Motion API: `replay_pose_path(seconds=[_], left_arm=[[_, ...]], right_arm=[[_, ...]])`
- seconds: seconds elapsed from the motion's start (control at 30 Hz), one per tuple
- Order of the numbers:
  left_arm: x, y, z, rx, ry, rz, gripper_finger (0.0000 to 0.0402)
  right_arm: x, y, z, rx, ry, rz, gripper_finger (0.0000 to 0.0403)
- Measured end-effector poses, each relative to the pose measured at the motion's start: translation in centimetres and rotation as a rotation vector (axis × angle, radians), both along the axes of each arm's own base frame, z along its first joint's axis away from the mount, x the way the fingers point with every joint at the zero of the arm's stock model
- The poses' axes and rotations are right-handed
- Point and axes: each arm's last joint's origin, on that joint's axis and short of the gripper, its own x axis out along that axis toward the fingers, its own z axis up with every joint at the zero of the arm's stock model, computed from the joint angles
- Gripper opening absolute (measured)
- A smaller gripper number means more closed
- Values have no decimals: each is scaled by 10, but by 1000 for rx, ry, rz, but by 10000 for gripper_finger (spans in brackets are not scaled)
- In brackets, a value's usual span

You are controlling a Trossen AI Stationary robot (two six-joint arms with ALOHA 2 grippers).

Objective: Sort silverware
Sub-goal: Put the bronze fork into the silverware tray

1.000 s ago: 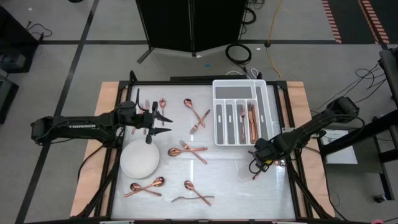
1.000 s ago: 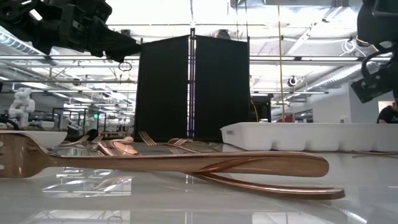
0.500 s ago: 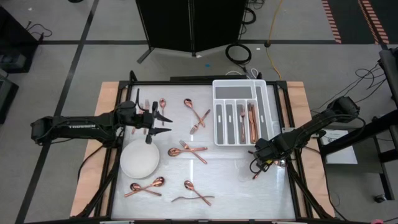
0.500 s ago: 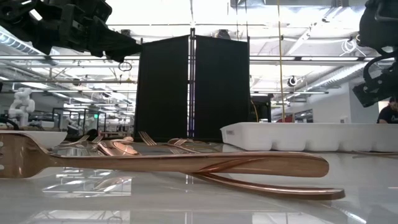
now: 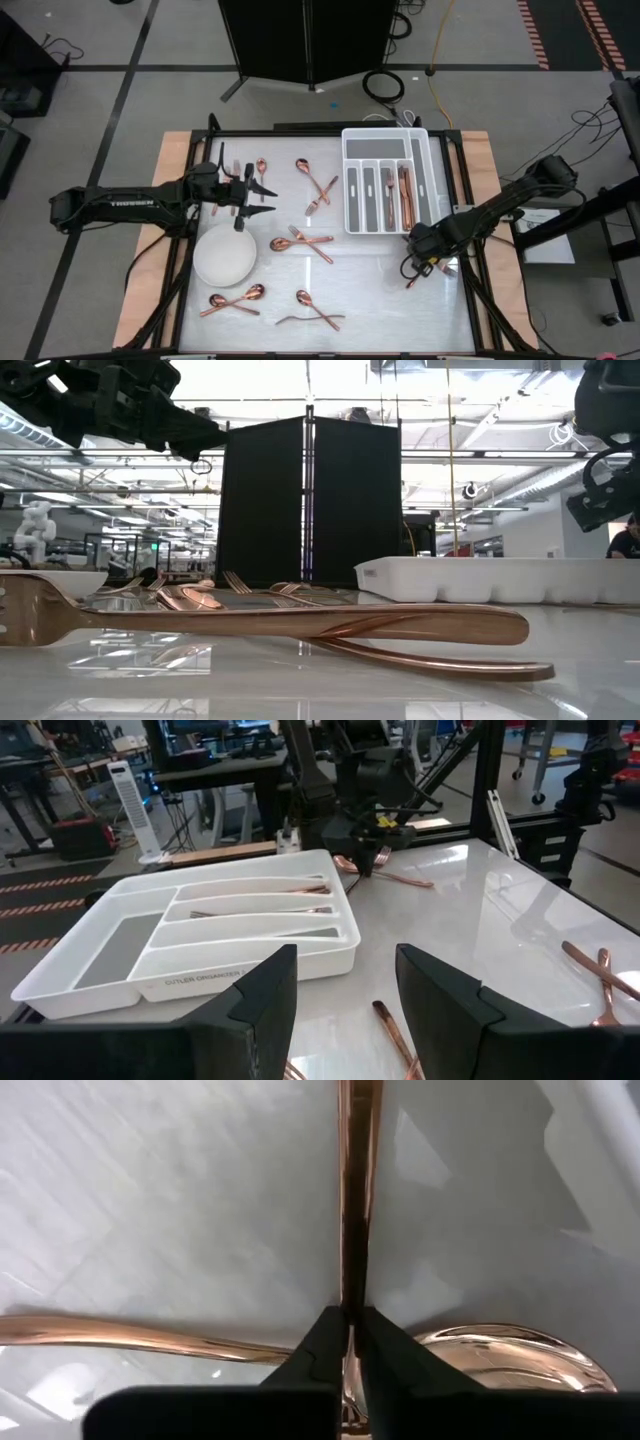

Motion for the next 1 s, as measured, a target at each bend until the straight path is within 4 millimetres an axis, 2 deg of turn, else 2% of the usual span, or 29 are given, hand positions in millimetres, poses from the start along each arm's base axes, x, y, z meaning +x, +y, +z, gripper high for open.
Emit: replay_pose_path(seconds=[0.33, 0.53, 0.67, 0.83, 1.0], left_arm=[[0, 0, 1, 2, -4, 0, 171], [0, 0, 0, 2, -4, 0, 171], [0, 0, 0, 2, -3, 0, 171], [0, 0, 0, 2, -3, 1, 171], [0, 0, 2, 10, -23, 0, 171]], right_arm=[[19, 10, 42, 20, -65, 146, 2], [35, 14, 79, -50, -191, 211, 1], [49, 15, 109, -196, -355, 337, 1], [67, 12, 141, -475, -526, 629, 0], [83, -3, 155, -771, -522, 949, 0]])
